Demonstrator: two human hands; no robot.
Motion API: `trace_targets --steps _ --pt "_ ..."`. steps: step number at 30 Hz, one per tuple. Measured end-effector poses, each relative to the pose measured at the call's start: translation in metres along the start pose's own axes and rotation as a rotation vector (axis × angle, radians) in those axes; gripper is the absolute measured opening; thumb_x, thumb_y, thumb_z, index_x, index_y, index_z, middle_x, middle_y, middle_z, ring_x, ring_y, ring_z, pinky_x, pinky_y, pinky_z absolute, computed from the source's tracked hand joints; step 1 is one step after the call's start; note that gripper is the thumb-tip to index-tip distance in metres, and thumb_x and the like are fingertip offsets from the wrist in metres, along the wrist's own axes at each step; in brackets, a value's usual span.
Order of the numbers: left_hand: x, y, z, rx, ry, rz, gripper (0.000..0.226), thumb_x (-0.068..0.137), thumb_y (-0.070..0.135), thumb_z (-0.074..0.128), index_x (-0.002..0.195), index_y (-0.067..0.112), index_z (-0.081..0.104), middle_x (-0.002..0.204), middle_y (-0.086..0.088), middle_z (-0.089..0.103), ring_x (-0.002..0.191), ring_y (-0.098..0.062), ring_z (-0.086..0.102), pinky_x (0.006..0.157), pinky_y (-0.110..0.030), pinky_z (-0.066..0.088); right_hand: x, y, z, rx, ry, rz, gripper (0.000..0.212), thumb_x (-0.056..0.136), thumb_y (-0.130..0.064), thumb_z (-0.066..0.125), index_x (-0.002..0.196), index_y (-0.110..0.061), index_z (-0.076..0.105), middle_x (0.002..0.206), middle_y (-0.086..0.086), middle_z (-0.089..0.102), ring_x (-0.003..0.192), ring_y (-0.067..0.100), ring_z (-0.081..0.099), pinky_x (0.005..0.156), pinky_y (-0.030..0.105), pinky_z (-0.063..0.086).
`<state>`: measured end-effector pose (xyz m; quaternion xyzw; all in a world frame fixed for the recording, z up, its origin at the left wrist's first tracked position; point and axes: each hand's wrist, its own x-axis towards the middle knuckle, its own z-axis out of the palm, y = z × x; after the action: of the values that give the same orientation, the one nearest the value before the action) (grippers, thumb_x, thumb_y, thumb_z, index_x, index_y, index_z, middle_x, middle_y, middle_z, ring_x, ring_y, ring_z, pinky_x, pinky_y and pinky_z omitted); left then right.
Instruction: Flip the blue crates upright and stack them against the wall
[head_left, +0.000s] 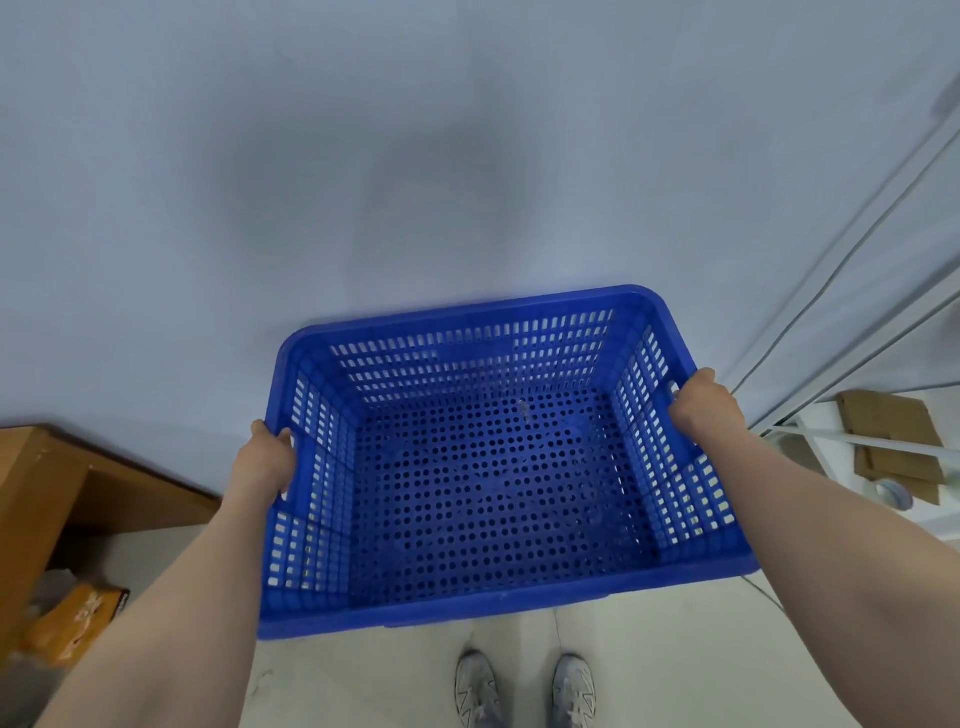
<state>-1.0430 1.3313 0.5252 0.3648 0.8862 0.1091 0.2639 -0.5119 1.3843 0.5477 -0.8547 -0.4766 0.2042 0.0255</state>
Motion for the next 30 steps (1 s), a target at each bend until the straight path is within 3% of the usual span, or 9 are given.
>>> trace_targets --steps 7,10,14,20,22,25,30 --pt "0.012 0.005 -0.002 -0.033 -0.005 0.001 0.026 0.102 0.037 0.036 0.109 0.012 0.038 0.101 -0.024 0.062 0.082 -0.044 0.066 0.080 -0.054 0.056 0.006 -0.005 -0.002 0.006 -0.037 0.019 0.036 0.096 -0.018 0.049 0.124 0.000 0.036 0.115 0.025 0.057 0.099 0.041 0.058 0.070 0.042 0.044" --pt "0.006 0.003 0.000 -0.004 -0.011 0.016 0.027 0.103 0.036 0.034 0.110 0.010 0.037 0.098 -0.025 0.063 0.076 -0.041 0.064 0.069 -0.048 0.052 0.005 -0.005 -0.001 -0.007 -0.036 0.028 0.035 0.096 -0.017 0.049 0.123 -0.001 0.035 0.113 0.025 0.058 0.089 0.037 0.055 0.069 0.042 0.043" --pt "0.004 0.000 0.003 0.022 0.004 0.017 0.026 0.103 0.037 0.032 0.110 0.012 0.032 0.097 -0.024 0.062 0.079 -0.043 0.065 0.070 -0.051 0.054 0.001 -0.002 0.006 -0.014 0.047 0.014 0.029 0.096 -0.015 0.047 0.118 -0.001 0.036 0.105 0.024 0.059 0.078 0.033 0.049 0.065 0.040 0.041" --pt "-0.003 -0.003 0.007 0.069 0.061 0.092 0.023 0.104 0.029 0.034 0.112 0.009 0.030 0.101 -0.026 0.059 0.081 -0.041 0.057 0.068 -0.047 0.043 -0.003 0.002 0.009 -0.021 0.091 -0.019 0.032 0.097 -0.016 0.047 0.121 -0.001 0.035 0.108 0.026 0.057 0.088 0.040 0.056 0.066 0.041 0.041" --pt "-0.005 -0.003 0.008 0.081 0.065 0.105 0.028 0.102 0.028 0.036 0.118 0.005 0.032 0.113 -0.029 0.057 0.092 -0.046 0.057 0.074 -0.047 0.042 -0.006 0.001 0.010 -0.032 0.090 -0.018 0.035 0.095 -0.014 0.049 0.124 0.000 0.034 0.115 0.027 0.053 0.099 0.044 0.057 0.070 0.044 0.042" --pt "-0.009 0.001 0.005 0.049 0.053 0.113 0.037 0.100 0.025 0.039 0.129 0.003 0.031 0.129 -0.030 0.045 0.108 -0.050 0.053 0.081 -0.047 0.037 -0.009 -0.005 0.006 -0.040 0.049 -0.010 0.045 0.093 -0.016 0.052 0.130 -0.001 0.030 0.127 0.027 0.044 0.114 0.045 0.050 0.090 0.051 0.044" --pt "-0.017 0.011 0.000 0.137 0.089 0.134 0.057 0.094 0.026 0.041 0.145 0.007 0.024 0.141 -0.025 0.037 0.126 -0.046 0.040 0.102 -0.058 0.038 -0.022 -0.013 0.004 -0.140 0.101 -0.058 0.057 0.093 -0.022 0.049 0.140 -0.001 0.025 0.134 0.026 0.039 0.125 0.042 0.040 0.105 0.055 0.033"
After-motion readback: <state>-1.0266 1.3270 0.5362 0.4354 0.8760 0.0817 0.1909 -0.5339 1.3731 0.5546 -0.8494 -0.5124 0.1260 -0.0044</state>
